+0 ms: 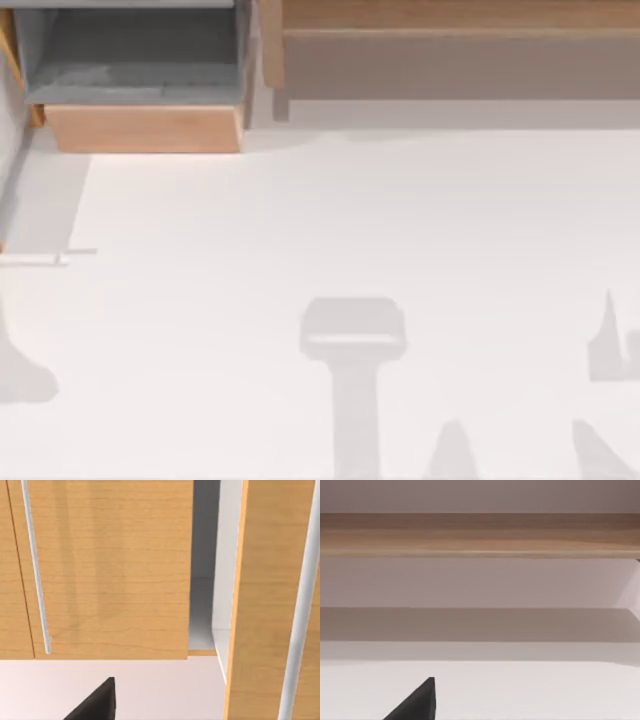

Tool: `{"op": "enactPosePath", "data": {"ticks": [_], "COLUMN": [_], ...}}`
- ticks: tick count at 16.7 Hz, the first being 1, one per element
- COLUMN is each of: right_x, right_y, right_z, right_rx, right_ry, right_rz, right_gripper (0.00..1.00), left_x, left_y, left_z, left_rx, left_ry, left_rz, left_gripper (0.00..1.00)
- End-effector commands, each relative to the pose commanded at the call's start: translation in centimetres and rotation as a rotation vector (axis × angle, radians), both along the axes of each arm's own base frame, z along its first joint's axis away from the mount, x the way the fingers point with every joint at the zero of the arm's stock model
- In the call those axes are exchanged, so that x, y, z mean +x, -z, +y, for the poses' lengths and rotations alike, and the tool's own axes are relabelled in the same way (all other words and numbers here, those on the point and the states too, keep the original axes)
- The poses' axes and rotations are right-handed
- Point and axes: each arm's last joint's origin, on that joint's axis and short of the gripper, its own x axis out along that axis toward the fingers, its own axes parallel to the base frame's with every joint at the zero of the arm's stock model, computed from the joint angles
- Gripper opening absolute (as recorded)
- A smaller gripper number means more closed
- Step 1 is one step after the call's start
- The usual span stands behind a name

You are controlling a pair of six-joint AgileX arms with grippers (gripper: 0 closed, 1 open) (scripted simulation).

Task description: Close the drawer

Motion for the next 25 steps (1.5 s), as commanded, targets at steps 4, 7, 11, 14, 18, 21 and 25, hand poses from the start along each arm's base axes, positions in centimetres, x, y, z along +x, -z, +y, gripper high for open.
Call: {"op": "enactPosePath", "data": {"ticks": [4, 7, 11, 14, 18, 21, 25], "right_x": [0.0, 0.0, 0.0, 0.0, 0.0, 0.0, 0.0], "right_y": [0.0, 0.0, 0.0, 0.0, 0.0, 0.0, 0.0], "right_z": [0.0, 0.0, 0.0, 0.0, 0.0, 0.0, 0.0], "right_rx": [0.0, 0.0, 0.0, 0.0, 0.0, 0.0, 0.0], "right_ry": [0.0, 0.0, 0.0, 0.0, 0.0, 0.0, 0.0], "right_rz": [0.0, 0.0, 0.0, 0.0, 0.0, 0.0, 0.0], "right_gripper": [1.0, 1.0, 1.0, 1.0, 1.0, 1.0, 1.0], "left_x": [0.2, 1.5, 2.5, 2.5, 2.5, 2.5, 2.5], "left_y": [-0.1, 0.0, 0.0, 0.0, 0.0, 0.0, 0.0], "left_z": [0.0, 0.0, -0.1, -0.1, -0.1, -0.1, -0.1], "left_rx": [0.001, 0.0, 0.0, 0.0, 0.0, 0.0, 0.0], "left_ry": [0.001, 0.0, 0.0, 0.0, 0.0, 0.0, 0.0], "left_rz": [-0.002, 0.0, 0.0, 0.0, 0.0, 0.0, 0.0], "left_gripper": [1.0, 1.0, 1.0, 0.92, 0.62, 0.4, 0.1]}}
